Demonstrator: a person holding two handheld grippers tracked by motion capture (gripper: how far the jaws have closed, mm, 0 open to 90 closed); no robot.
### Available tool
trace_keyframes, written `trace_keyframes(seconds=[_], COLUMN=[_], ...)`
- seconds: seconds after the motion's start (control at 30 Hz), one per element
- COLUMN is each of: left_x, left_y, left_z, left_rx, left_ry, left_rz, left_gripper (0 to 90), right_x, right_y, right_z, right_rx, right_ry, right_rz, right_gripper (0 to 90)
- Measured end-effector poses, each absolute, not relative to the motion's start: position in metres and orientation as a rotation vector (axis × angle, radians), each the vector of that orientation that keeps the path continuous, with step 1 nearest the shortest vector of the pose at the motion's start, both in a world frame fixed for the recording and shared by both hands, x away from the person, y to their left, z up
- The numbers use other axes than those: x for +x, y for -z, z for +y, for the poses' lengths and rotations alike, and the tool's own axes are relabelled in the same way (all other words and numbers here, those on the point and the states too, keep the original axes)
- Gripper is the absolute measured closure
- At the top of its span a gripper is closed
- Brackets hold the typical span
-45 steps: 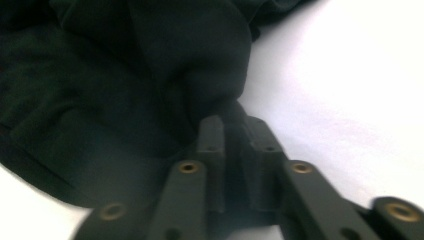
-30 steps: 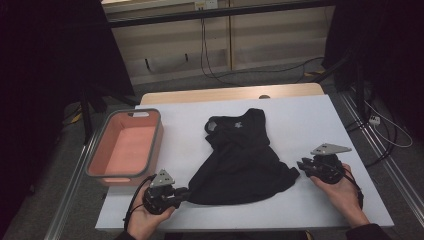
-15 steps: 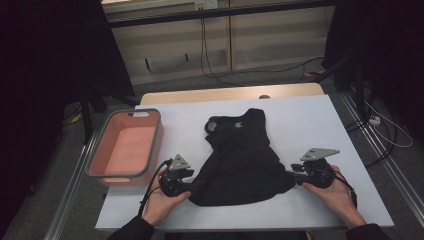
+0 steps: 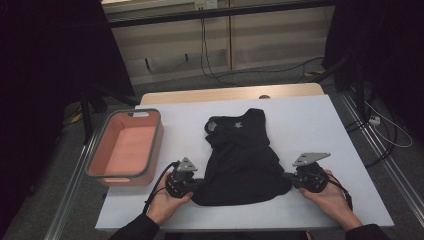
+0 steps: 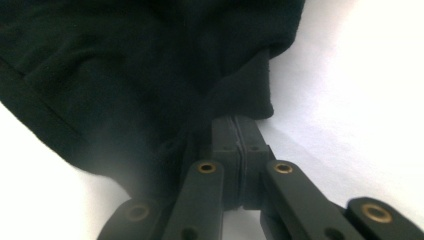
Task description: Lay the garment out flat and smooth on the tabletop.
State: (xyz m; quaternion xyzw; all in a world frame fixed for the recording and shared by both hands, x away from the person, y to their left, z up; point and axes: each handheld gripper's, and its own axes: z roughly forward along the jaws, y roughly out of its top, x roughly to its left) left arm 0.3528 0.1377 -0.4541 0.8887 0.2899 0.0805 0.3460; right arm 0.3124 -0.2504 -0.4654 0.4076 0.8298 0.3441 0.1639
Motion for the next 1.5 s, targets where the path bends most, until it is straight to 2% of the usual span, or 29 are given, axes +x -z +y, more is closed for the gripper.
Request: trace_keyframes(seconds=[0.27,0.77,0.93,1.0,1.03,1.1,1.2,1.27,1.33,1.43,1.5], left_x=[0.348,0.324,0.321,0.324,0.325,0.326,0.323,0.321,0.319,0.318,0.319], left_y=[0.451,0.440,0.441,0.444,0.444,0.445,0.441,0.439,0.438,0.437,0.439], left_z=[0.163,0.200,0.206,0.203,0.201,0.197,0.193,0.189,0.183,0.173,0.164], left_rx=[2.278,2.233,2.221,2.229,2.239,2.245,2.244,2.243,2.238,2.227,2.226], left_ry=[-0.163,-0.196,-0.196,-0.195,-0.194,-0.212,-0.261,-0.294,-0.321,-0.329,-0.331], left_rz=[0.814,0.879,0.914,0.895,0.888,0.865,0.796,0.774,0.762,0.718,0.693], left_gripper=[88.6,89.0,88.9,88.0,86.5,76.2,63.0,58.3,48.6,44.1,36.7], right_x=[0.297,0.264,0.254,0.255,0.256,0.259,0.262,0.265,0.268,0.271,0.272], right_y=[0.458,0.453,0.456,0.458,0.459,0.460,0.459,0.459,0.458,0.455,0.453], right_z=[-0.266,-0.317,-0.316,-0.312,-0.309,-0.306,-0.301,-0.295,-0.289,-0.281,-0.275], right_rx=[1.193,1.321,1.318,1.298,1.279,1.267,1.238,1.219,1.202,1.181,1.151], right_ry=[-0.941,-0.959,-0.964,-0.972,-0.964,-0.967,-0.998,-1.001,-1.009,-1.048,-1.061], right_rz=[2.250,2.099,2.149,2.176,2.194,2.210,2.219,2.233,2.240,2.240,2.261], right_gripper=[90.0,90.0,89.7,85.6,81.8,73.3,67.0,63.0,58.6,53.4,47.6])
